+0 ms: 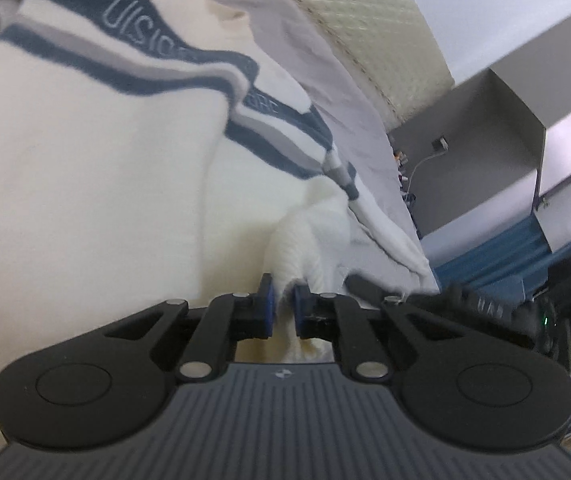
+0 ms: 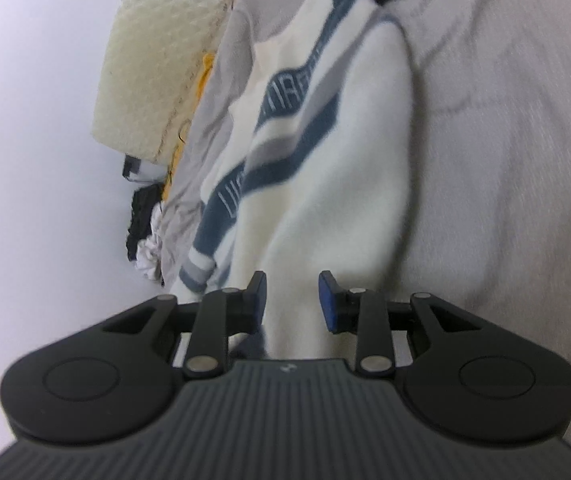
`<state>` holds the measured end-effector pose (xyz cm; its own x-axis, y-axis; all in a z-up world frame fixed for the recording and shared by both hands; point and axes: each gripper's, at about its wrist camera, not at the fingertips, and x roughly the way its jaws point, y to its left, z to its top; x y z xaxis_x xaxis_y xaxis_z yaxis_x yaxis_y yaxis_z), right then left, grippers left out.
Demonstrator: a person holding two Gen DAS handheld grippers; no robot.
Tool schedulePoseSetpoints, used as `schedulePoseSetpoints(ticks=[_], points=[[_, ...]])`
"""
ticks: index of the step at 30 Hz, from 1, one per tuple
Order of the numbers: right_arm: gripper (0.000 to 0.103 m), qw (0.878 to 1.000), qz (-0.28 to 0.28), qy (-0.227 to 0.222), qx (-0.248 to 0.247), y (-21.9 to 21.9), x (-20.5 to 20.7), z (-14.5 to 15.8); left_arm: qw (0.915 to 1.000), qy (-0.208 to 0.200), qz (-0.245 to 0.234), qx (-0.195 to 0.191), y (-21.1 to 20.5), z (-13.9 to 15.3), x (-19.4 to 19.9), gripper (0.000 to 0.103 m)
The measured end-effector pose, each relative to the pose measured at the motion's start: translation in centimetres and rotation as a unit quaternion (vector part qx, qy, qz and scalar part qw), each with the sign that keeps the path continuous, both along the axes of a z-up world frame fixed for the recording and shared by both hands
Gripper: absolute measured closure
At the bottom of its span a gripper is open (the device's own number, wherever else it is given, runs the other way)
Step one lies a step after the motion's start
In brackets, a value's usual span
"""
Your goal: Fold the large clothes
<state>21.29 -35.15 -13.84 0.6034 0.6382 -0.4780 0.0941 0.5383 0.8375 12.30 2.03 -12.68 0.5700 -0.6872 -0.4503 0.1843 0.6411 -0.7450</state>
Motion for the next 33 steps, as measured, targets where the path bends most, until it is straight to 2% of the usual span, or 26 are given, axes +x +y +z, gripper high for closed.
schedulePoseSetpoints(ticks=[2, 6, 10, 12, 13, 14, 18, 19, 23, 28, 30, 33], points=[[0.058, 1.000, 0.001, 0.021, -0.021, 0.6, -0.1, -0.6, 1.0000, 0.005, 0.006, 0.000, 0.3, -0.1, 0.0, 0.092], [0.058, 0.999, 0.001, 0.049, -0.006, 0.8, 0.3, -1.9, 0.9998, 0.010, 0.014, 0.008, 0.2, -0.1, 0.2, 0.092], [0.058, 0.999, 0.006, 0.046, 0.019, 1.0, 0.9, -2.4, 0.9998, 0.006, 0.016, 0.014, 0.2, -0.1, 0.0, 0.092], [0.060, 0.999, 0.014, 0.036, 0.021, 1.3, 1.4, -2.4, 0.9997, 0.001, 0.018, 0.015, 0.2, 0.0, 0.1, 0.092], [0.069, 0.999, 0.015, 0.032, 0.021, 1.5, 1.5, -2.3, 0.9997, -0.003, 0.020, 0.016, 0.2, 0.1, 0.0, 0.092], [0.078, 0.999, 0.016, 0.029, 0.013, 1.6, 1.5, -2.2, 0.9997, -0.006, 0.019, 0.015, 0.2, 0.3, 0.0, 0.092], [0.086, 1.000, 0.017, -0.010, -0.024, 1.5, 0.8, -0.3, 0.9992, -0.039, 0.000, 0.006, 0.0, 1.5, -0.9, 0.091], [0.092, 0.999, 0.016, -0.024, -0.034, 1.5, 0.5, 0.3, 0.9990, -0.043, -0.007, 0.000, 0.0, 1.7, -1.1, 0.091], [0.092, 0.994, 0.007, -0.068, -0.087, 0.6, -0.7, 3.1, 0.9975, -0.069, -0.015, -0.001, -0.2, 2.6, -2.3, 0.091], [0.093, 0.991, -0.004, -0.045, -0.127, -0.9, -1.4, 4.7, 0.9952, -0.094, -0.018, -0.020, 0.3, 3.7, -3.7, 0.090], [0.093, 0.985, -0.008, -0.043, -0.167, -1.5, -2.0, 5.9, 0.9944, -0.101, -0.019, -0.025, 0.8, 4.3, -4.2, 0.085], [0.093, 0.973, -0.029, -0.031, -0.227, -3.0, -2.9, 7.1, 0.9927, -0.119, 0.012, -0.012, 2.7, 5.7, -4.6, 0.081]])
